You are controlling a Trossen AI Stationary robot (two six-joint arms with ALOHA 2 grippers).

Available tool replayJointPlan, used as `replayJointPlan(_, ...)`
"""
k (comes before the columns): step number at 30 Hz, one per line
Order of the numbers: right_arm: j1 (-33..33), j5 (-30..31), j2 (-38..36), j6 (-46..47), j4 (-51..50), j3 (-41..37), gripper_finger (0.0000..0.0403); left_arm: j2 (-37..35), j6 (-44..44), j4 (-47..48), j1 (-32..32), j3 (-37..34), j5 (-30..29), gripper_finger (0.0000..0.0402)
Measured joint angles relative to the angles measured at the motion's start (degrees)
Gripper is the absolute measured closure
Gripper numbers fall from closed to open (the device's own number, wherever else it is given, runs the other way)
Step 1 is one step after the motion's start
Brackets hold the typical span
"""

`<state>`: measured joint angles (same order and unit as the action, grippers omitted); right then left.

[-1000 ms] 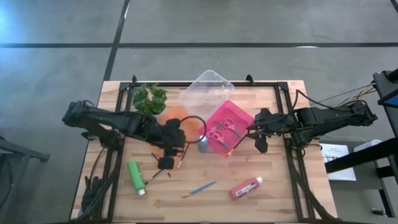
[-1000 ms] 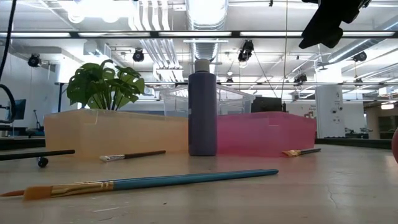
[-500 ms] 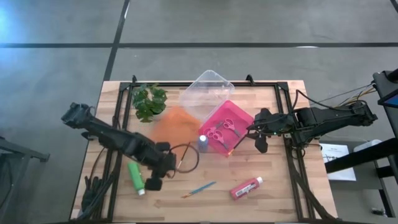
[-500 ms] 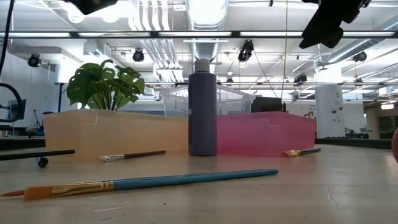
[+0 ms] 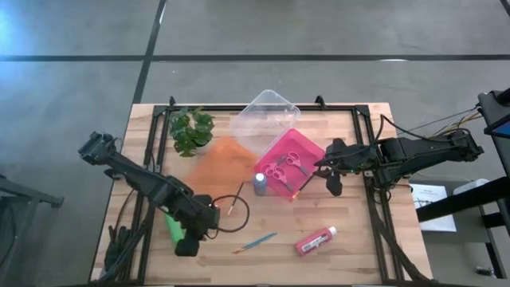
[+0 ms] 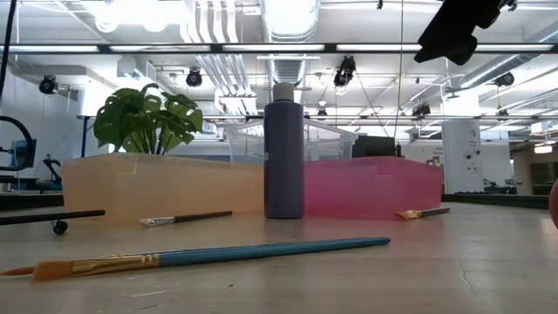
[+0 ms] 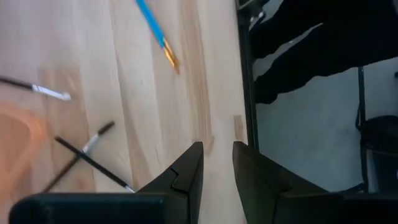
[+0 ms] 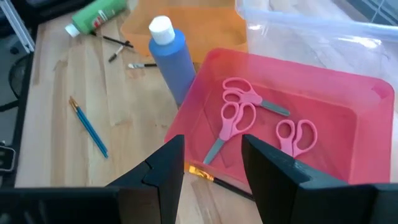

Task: Pick & Place Paint Supplies
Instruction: Put the blue paint bottle into the transparent bin

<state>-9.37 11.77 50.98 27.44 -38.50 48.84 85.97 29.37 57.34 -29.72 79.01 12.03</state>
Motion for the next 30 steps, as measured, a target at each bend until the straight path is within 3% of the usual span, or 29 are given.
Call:
replayJointPlan(8,0.0,0.0,0.0,0.1,1.8,0.0,0.0245,0.1,-11.9,1.7,12.4,7.4,-0.7,0.0289)
replayJointPlan(17,0.0,-0.2,0.0,2.4,1.8,0.0,0.0245,0.6,-30.6,2.2,23.8,16.1,-8.5,0.0154)
replayJointPlan(22,0.0,-0.2,0.0,3.2,2.0,0.0,0.0245,2.5,-33.9,4.4,26.2,22.2,-17.0,0.0118)
replayJointPlan(30,-0.1,-0.1,0.0,3.6,2.0,0.0,0.0245,6.7,-37.5,11.5,25.5,31.5,-18.6,0.0115)
